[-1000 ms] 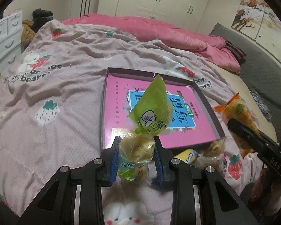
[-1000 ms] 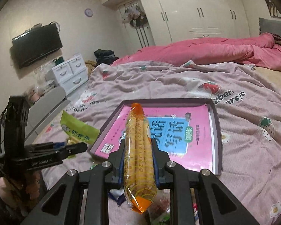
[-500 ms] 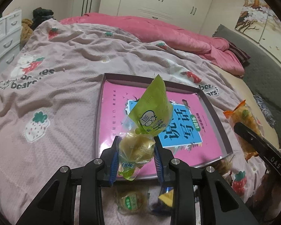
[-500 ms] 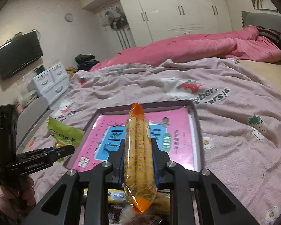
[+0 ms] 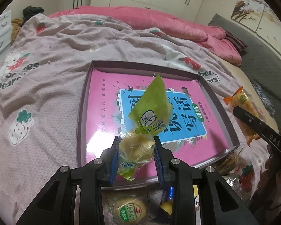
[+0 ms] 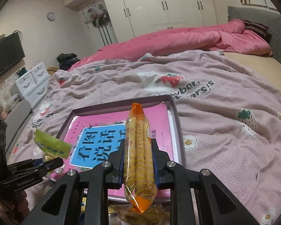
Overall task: Organize snacks
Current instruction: 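Lower the green bag into the tray while the right tool places the biscuit stick there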
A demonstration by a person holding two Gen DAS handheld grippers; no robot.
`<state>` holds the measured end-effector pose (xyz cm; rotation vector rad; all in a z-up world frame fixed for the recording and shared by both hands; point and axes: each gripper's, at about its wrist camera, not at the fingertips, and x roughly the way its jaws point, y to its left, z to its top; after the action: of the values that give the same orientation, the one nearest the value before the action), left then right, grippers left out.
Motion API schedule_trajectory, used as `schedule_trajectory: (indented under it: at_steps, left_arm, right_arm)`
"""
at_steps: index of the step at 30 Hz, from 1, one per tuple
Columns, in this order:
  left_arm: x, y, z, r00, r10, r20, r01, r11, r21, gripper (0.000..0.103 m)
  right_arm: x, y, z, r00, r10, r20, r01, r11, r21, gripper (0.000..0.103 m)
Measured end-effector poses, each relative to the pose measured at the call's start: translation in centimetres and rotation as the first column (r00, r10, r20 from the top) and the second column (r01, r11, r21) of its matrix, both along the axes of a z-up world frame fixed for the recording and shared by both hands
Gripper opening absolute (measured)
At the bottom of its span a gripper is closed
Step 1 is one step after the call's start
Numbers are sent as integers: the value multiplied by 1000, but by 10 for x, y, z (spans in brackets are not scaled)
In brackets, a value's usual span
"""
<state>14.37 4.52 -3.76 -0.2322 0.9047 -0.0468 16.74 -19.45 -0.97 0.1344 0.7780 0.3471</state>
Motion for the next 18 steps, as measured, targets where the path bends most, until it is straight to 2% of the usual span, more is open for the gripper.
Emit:
schedule_trajectory:
  at_steps: [8, 18]
  left_arm:
    - [3, -1, -9, 1000, -7, -22, 7, 1000, 4, 34]
    - [6, 0, -15, 999, -4, -36, 4, 1000, 9, 34]
  right_arm:
    - [13, 0, -20, 997, -26, -67, 24, 999, -23, 24]
    - [24, 2, -36, 992, -77, -102, 69, 995, -78, 24]
